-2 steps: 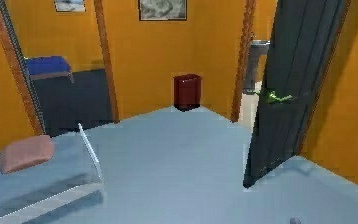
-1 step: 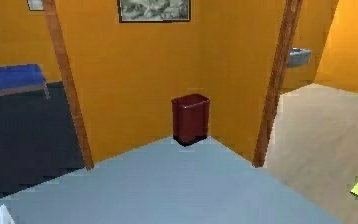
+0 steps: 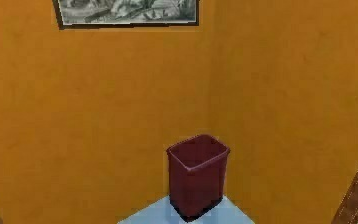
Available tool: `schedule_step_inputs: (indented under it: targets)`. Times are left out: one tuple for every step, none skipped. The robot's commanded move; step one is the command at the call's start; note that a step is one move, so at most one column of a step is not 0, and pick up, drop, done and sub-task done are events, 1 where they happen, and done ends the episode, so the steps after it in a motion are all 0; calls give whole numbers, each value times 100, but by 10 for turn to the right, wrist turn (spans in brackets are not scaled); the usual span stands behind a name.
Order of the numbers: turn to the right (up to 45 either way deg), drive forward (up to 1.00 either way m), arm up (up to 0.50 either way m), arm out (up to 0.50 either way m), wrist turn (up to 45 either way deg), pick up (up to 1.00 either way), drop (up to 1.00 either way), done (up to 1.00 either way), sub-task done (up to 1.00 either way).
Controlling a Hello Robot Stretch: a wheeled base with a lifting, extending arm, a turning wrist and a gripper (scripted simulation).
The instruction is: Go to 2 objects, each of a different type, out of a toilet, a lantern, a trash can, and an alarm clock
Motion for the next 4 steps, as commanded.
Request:
schedule_step_inputs:
  targets:
    - [0,35,0,0,0,0,0,0,0]
    - [0,0,0,0,0,0,0,0,100]
    - [450,0,0,0,0,0,0,0,0]
    - [450,0,0,0,0,0,0,0,0]
